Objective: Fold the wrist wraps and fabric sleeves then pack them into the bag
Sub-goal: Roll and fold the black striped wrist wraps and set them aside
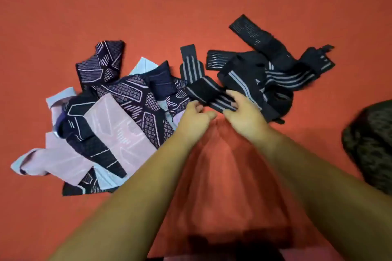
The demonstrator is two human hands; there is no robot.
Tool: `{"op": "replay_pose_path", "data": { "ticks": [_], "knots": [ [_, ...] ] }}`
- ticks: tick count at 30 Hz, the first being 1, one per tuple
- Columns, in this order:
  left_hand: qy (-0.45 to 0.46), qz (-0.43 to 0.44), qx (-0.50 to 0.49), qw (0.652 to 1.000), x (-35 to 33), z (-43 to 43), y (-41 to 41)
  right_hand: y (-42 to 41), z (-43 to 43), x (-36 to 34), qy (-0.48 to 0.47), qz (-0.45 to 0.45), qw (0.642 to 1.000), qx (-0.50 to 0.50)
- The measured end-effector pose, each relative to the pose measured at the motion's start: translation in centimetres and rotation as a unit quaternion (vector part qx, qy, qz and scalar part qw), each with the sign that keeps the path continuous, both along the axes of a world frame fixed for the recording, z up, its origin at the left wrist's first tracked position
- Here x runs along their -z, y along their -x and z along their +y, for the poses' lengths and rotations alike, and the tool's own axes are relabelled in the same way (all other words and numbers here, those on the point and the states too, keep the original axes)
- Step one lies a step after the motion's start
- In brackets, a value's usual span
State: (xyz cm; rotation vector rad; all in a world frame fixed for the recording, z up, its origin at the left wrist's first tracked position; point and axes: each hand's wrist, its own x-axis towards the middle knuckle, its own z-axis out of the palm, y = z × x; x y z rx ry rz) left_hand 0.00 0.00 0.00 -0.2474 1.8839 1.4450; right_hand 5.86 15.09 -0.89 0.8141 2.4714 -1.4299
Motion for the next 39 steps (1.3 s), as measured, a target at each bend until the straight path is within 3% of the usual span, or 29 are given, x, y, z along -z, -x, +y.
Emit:
{"op": "replay_pose_path", "data": {
  "ticks": [3, 9, 16, 30, 34, 39],
  "knots": [
    [-0.06, 0.043, -0.027, 0.997, 1.8, 0.9, -0.4, -0.8, 1.0, 2.5, -0.004, 0.039, 0.999, 0.0],
    [-0.195, 0.041, -0.116, 0.973, 5.3, 1.4, -1.2, -1.0, 0.9, 4.7, -0.061, 0.104, 0.993, -0.012],
    [-0.191, 0.075, -0.148, 0.967, 6.1, 1.7, -1.2, -0.7, -0.2, 4.1, -0.109, 0.12, 0.986, 0.025],
    [-0.243, 0.113, -0.131, 0.954, 5.8, -2.3, -5.3, -9.3, -5.1, 0.5, -0.07, 0.196, 0.978, -0.02],
    [-0.184, 0.153, -0.074, 0.968, 4.4, -5.2, -8.2, -12.3, -6.9, 1.2, -0.138, 0.181, 0.972, -0.049],
    [-0.142, 0.207, -0.039, 0.967, 2.5, -7.9, -10.7, -14.7, -9.6, 1.3, -0.087, 0.178, 0.98, -0.011]
  ]
}}
